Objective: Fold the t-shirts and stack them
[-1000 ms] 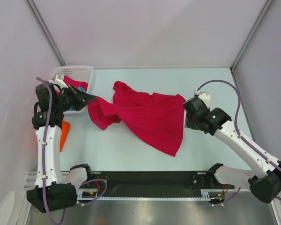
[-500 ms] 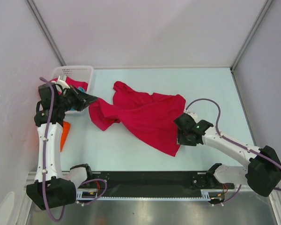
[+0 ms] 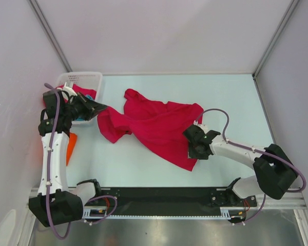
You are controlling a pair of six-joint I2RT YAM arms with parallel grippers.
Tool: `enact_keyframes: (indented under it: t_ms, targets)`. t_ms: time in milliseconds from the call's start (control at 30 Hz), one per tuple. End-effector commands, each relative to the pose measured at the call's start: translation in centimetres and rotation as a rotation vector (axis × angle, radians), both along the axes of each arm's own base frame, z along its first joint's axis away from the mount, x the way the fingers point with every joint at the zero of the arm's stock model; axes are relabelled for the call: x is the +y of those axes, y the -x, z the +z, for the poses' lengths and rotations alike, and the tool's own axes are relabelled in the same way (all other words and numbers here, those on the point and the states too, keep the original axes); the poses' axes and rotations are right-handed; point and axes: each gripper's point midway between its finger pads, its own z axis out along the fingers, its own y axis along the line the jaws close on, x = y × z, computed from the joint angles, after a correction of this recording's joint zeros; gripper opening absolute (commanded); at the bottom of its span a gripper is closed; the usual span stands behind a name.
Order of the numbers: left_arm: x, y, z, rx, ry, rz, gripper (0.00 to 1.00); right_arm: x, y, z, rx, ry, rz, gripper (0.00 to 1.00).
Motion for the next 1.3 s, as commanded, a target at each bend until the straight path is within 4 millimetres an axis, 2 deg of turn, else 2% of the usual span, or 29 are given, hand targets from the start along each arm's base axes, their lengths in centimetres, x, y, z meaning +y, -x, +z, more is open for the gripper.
enact_keyframes:
  t_ms: [0, 100, 200, 300, 333, 367, 433, 500, 533, 667, 767, 867, 900, 933, 967, 1033, 1067, 1133, 1200, 1267]
  targets:
    - [0.3, -0.5, 0.8, -0.047, -0.007, -0.010, 0.00, 0.4, -1.2, -0.3, -0.040, 0.012, -0.008, 0.50]
    - [0.3, -0.7, 0.9, -0.051, -0.007, -0.013, 0.00, 0.5, -1.4, -0.8, -0.034, 0.025, -0.005, 0.47]
    - [0.3, -0.9, 1.0, -0.053, -0.010, -0.014, 0.00, 0.5, -1.7, -0.9, -0.039, 0.031, -0.007, 0.38]
    - [0.3, -1.0, 1.1, -0.052, -0.009, -0.016, 0.00, 0.6, -1.9, -0.7, -0.050, 0.033, -0.001, 0.19]
    - [0.3, -1.1, 1.2, -0.056, -0.011, -0.014, 0.00, 0.6, -2.0, -0.5, -0.053, 0.031, -0.003, 0.04]
    - [0.3, -1.1, 1.2, -0.056, -0.011, -0.014, 0.00, 0.5, -2.1, -0.4, -0.059, 0.036, -0.004, 0.00]
    - [0.3, -1.1, 1.1, -0.054, -0.012, -0.014, 0.00, 0.5, -2.3, 0.3, -0.074, 0.034, -0.006, 0.00]
    - [0.4, -1.2, 1.0, -0.051, -0.015, -0.010, 0.00, 0.4, -2.8, 2.0, -0.122, 0.022, -0.009, 0.00]
    - [0.6, -1.4, 0.9, -0.047, -0.017, -0.007, 0.00, -0.2, -2.9, 2.7, -0.135, 0.046, -0.015, 0.00]
    - [0.7, -2.1, 0.9, -0.042, -0.019, -0.007, 0.00, -1.7, -3.7, 6.6, -0.216, 0.076, -0.033, 0.00]
    - [1.2, -2.4, 1.7, -0.057, -0.027, 0.007, 0.00, -3.1, -3.9, 9.3, -0.256, 0.109, -0.051, 0.00]
    - [2.0, -2.3, 3.0, -0.080, -0.024, 0.031, 0.00, -4.8, -3.8, 13.2, -0.331, 0.113, -0.092, 0.00]
    - [2.2, -2.2, 3.5, -0.085, -0.019, 0.038, 0.00, -5.8, -3.2, 14.6, -0.355, 0.112, -0.103, 0.00]
    - [2.5, -2.1, 4.6, -0.109, -0.023, 0.049, 0.00, -6.5, -3.3, 16.2, -0.396, 0.117, -0.125, 0.00]
    - [2.5, -1.9, 5.4, -0.127, -0.025, 0.053, 0.00, -6.7, -3.6, 18.5, -0.446, 0.094, -0.144, 0.00]
    - [2.4, -1.5, 7.6, -0.162, -0.013, 0.066, 0.00, -8.3, -3.1, 21.6, -0.509, 0.107, -0.182, 0.00]
    - [2.2, -1.3, 8.5, -0.170, 0.009, 0.077, 0.00, -8.6, -3.3, 24.4, -0.566, 0.074, -0.207, 0.00]
    - [2.3, -0.5, 11.1, -0.236, 0.011, 0.114, 0.00, -9.9, -2.9, 26.9, -0.621, 0.090, -0.237, 0.00]
    - [2.1, 0.9, 13.7, -0.304, 0.043, 0.154, 0.00, -10.5, -2.7, 30.6, -0.697, 0.051, -0.261, 0.00]
    - [2.1, 1.9, 15.8, -0.350, 0.068, 0.193, 0.00, -11.1, -2.5, 33.2, -0.763, 0.022, -0.281, 0.00]
